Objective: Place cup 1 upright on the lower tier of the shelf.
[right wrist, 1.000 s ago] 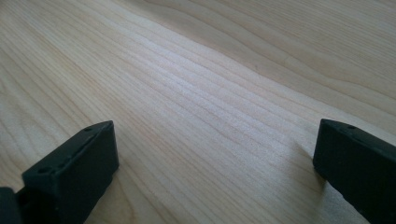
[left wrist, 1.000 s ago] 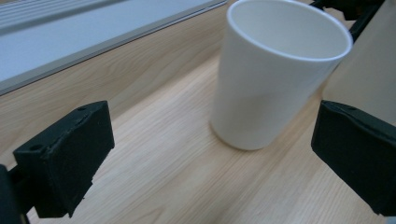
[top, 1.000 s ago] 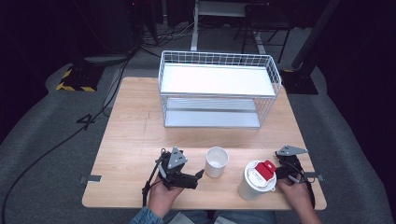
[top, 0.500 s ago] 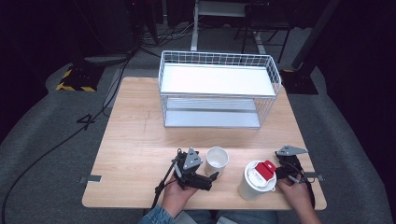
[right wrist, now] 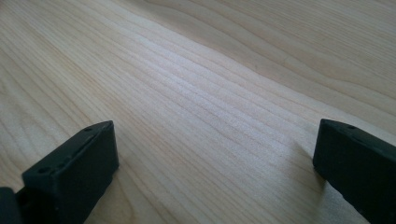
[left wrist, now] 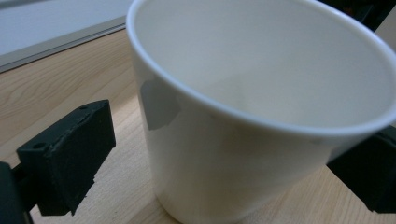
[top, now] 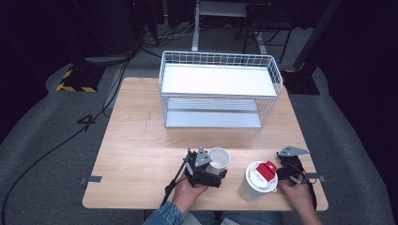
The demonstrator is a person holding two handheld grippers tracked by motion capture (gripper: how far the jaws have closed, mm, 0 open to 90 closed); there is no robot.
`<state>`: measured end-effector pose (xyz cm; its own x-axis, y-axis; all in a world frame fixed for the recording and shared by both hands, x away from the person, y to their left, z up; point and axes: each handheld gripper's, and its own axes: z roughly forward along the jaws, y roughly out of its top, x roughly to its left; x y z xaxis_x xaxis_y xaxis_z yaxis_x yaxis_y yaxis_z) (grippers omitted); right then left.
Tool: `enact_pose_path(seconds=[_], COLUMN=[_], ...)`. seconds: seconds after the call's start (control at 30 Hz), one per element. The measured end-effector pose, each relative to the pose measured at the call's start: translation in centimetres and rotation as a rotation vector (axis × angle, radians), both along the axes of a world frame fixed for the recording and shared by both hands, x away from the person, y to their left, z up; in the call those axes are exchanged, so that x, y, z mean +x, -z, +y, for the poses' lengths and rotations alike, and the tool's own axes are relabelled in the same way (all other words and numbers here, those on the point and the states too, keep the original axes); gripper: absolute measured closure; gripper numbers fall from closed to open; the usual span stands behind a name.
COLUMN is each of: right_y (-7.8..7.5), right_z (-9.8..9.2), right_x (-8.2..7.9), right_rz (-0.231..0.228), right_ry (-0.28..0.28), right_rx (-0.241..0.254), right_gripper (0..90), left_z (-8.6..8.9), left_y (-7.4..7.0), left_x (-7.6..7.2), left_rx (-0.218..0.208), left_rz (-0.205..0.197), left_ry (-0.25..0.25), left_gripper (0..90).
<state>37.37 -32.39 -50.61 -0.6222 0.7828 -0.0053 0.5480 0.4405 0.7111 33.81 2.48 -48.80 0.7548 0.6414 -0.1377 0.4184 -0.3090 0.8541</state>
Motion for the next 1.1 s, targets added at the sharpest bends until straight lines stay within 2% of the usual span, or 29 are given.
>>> enact_pose_path(seconds=[0.23,0.37,0.4,0.47,1.1], right_y=[0.0,0.0,0.0,0.0,0.0], right_z=[0.0,0.0,0.0,0.0,0.01], right_x=[0.0,0.0,0.0,-0.01,-0.02], right_rz=[0.0,0.0,0.0,0.0,0.0], right_ry=[0.0,0.0,0.0,0.0,0.001], right_rx=[0.0,0.0,0.0,0.0,0.001], right_gripper=[0.3,0.4,0.4,0.4,0.5], left_z=[-0.21,-0.32,-0.39,-0.42,-0.52], left_y=[0.56,0.74,0.83,0.91,0.98], left_x=[0.28,0.18,0.18,0.12,-0.07], left_rx=[0.0,0.014,0.024,0.034,0.047], left_rz=[-0.007,-0.032,-0.042,-0.043,-0.06], left_ry=[0.016,0.04,0.058,0.062,0.055], left_gripper=[3.3,15.8,17.3,20.1,21.7])
